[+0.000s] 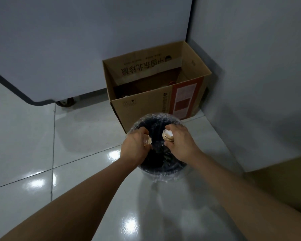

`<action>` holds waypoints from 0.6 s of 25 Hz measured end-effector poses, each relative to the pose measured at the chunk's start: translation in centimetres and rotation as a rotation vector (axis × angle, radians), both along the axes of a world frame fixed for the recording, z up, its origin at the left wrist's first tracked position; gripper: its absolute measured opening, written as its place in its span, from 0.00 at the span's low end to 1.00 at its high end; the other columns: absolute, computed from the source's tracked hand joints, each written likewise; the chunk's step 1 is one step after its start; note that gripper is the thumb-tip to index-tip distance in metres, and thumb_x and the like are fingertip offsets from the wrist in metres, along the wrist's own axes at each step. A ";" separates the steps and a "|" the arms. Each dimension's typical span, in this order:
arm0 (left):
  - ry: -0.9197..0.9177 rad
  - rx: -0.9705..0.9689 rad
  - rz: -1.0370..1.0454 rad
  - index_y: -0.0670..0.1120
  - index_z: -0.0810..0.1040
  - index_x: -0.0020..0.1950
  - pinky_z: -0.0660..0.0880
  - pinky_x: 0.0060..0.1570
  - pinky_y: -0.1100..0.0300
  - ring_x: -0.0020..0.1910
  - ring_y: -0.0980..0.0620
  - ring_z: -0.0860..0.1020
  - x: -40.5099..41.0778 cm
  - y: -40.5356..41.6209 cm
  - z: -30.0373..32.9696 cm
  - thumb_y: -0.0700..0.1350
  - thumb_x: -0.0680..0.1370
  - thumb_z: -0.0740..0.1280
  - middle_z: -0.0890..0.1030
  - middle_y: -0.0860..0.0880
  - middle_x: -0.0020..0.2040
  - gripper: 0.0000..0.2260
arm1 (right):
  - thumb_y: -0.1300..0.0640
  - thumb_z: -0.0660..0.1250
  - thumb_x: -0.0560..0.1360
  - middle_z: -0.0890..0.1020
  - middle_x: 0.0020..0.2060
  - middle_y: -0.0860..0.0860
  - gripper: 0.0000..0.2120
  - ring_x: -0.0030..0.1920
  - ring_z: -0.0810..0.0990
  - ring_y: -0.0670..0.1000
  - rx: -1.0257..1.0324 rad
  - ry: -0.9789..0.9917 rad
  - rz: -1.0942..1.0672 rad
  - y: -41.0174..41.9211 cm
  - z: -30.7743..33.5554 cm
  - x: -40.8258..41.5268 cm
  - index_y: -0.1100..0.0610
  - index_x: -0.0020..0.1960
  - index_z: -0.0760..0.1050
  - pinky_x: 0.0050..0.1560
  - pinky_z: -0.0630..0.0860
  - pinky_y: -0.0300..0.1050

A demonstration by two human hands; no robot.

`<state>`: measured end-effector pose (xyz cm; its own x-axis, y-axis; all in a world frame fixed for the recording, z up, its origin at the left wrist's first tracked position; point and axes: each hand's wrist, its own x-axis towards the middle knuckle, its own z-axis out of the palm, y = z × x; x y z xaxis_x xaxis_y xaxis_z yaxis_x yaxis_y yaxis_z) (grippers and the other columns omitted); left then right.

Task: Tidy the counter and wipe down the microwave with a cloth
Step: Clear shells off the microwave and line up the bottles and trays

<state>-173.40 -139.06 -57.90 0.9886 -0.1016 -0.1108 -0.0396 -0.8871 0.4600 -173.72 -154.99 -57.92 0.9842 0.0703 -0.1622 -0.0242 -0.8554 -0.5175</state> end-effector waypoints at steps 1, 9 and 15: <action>-0.014 0.011 -0.008 0.48 0.75 0.57 0.70 0.40 0.61 0.50 0.47 0.78 0.4 0.0 -0.9 0.43 0.71 0.71 0.80 0.47 0.53 0.15 | 0.57 0.69 0.73 0.73 0.62 0.55 0.24 0.64 0.68 0.55 -0.001 0.001 0.009 0.0 -1.0 0.3 0.55 0.68 0.67 0.64 0.67 0.48; -0.042 0.054 -0.070 0.47 0.74 0.62 0.72 0.48 0.57 0.56 0.47 0.76 1.9 -0.1 -4.2 0.42 0.72 0.69 0.79 0.46 0.57 0.18 | 0.55 0.68 0.75 0.69 0.66 0.56 0.28 0.66 0.64 0.56 0.016 0.107 0.063 0.1 -4.3 1.5 0.56 0.71 0.62 0.65 0.66 0.50; 0.038 0.081 -0.094 0.48 0.70 0.66 0.74 0.51 0.55 0.59 0.47 0.75 1.2 0.0 -1.7 0.44 0.71 0.71 0.77 0.47 0.60 0.24 | 0.52 0.69 0.73 0.66 0.68 0.54 0.33 0.69 0.61 0.56 -0.029 0.150 0.057 -0.5 -2.1 0.4 0.54 0.73 0.58 0.68 0.62 0.50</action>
<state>-172.23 -139.09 -59.60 0.9701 -0.1827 -0.1597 -0.1080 -0.9144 0.3902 -173.34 -155.46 -60.03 0.9434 0.1185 -0.3097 -0.0502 -0.8722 -0.4866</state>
